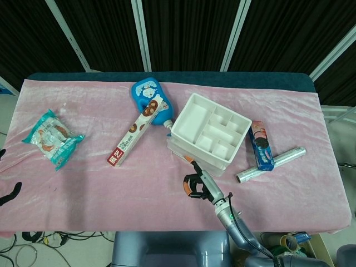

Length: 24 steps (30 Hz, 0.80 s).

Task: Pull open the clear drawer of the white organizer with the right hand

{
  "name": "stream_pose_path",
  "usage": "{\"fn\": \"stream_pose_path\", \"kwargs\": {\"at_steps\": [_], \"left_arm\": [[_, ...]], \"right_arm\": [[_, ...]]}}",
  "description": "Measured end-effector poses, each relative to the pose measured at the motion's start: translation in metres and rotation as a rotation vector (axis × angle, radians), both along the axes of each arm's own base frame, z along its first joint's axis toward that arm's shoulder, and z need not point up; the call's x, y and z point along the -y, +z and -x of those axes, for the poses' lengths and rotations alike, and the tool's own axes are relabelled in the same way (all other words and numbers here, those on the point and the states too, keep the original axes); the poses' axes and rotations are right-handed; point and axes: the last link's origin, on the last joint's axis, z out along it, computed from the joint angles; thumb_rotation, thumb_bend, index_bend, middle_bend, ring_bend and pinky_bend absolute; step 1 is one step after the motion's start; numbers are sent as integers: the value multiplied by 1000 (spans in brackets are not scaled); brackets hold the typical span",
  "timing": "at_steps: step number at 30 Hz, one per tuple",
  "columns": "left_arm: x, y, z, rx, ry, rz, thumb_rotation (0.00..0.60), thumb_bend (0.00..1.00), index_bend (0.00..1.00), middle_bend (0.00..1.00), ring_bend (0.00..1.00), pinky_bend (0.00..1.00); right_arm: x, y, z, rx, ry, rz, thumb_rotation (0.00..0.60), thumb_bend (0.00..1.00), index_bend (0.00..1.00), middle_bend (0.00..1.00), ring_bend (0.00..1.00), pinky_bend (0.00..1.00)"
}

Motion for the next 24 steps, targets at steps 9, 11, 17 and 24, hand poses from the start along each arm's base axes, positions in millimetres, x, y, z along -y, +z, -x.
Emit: {"fn": "stream_pose_path", "kwargs": {"at_steps": [9, 11, 17, 24], "left_arm": [[0, 0, 0, 1, 1, -1, 600, 295, 98, 55, 0, 68], [0, 0, 0, 2, 1, -1, 600, 295, 98, 55, 1, 68], [0, 1, 0, 1, 3, -2, 600, 295, 98, 54, 1, 68], [0, 1, 0, 1, 5, -2, 600, 295, 98, 55, 1, 68]], "right_arm": [[-8, -5, -2, -2, 17, -17, 600, 506, 72, 679, 773, 719], [-10, -5, -3, -1, 20, -19, 600, 505, 72, 680, 772, 718], [-18, -7, -6, 5, 35, -30, 600, 505, 72, 679, 772, 718], [-27, -8, -8, 13, 46, -37, 600, 506, 72, 679, 772, 719]]}}
